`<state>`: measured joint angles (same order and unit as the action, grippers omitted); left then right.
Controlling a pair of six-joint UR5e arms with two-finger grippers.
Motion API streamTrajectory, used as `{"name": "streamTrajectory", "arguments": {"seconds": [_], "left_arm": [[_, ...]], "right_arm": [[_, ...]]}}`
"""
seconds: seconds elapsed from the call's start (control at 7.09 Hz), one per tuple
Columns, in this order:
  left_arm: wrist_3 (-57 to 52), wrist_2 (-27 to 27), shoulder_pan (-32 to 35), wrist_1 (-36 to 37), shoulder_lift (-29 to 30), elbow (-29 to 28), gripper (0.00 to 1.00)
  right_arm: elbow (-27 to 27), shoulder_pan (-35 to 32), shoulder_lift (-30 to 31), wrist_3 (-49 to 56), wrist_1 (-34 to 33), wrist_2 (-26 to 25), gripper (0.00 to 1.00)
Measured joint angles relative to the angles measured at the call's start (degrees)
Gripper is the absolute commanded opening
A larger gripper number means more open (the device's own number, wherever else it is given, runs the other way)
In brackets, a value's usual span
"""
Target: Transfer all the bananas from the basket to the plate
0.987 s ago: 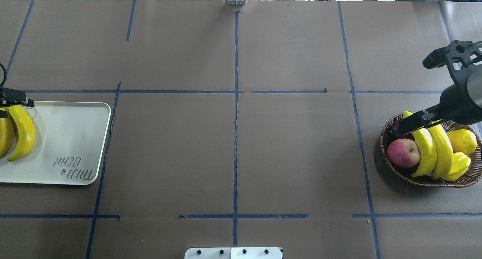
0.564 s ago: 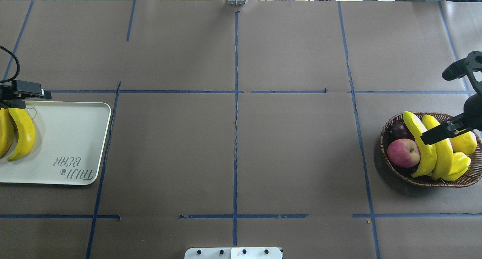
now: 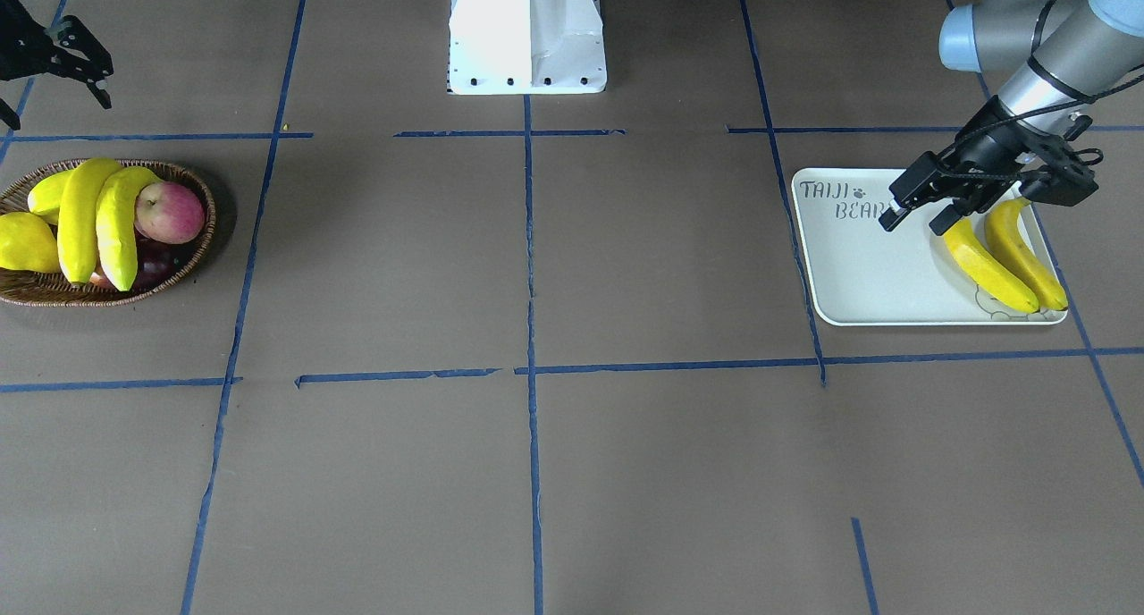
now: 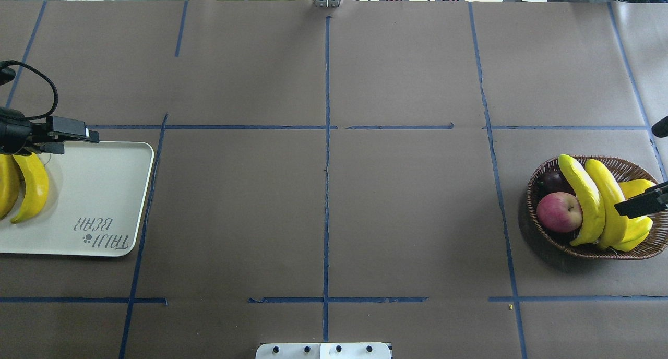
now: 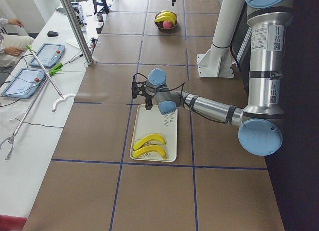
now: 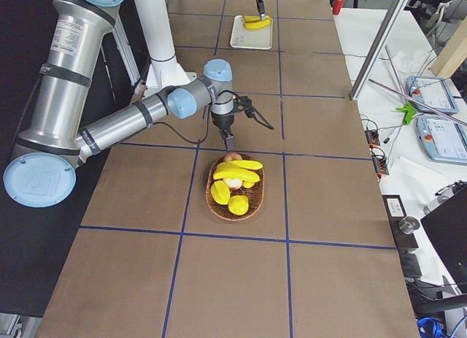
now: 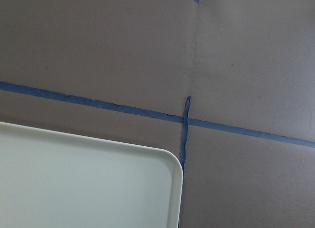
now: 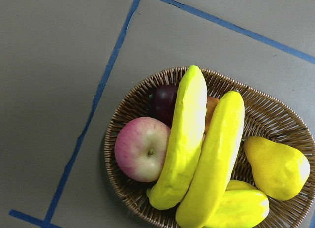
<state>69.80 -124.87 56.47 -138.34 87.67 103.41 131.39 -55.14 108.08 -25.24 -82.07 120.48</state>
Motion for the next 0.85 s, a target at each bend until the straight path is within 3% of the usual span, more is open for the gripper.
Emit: {"name": "streamTrajectory", "arguments": {"seconds": [0.28,0.42,0.56,0.85], "left_arm": [[0.1,0.0,-0.1,0.0,0.0,0.0,1.00],[0.1,0.0,-0.1,0.0,0.0,0.0,1.00],[0.1,0.0,-0.1,0.0,0.0,0.0,1.00],[0.1,0.0,-0.1,0.1,-0.1,0.0,1.00]], "right_arm": [[-10.4,0.0,2.9,-11.4,20.9,0.0,0.99],[-14.7,0.1,3.2,-15.5,28.2,0.0,0.99],[-17.5,0.3,3.3,-17.9,32.1,0.0,0.99],[-19.4,0.8,3.2,-19.9,33.9,0.0,0.97]]}}
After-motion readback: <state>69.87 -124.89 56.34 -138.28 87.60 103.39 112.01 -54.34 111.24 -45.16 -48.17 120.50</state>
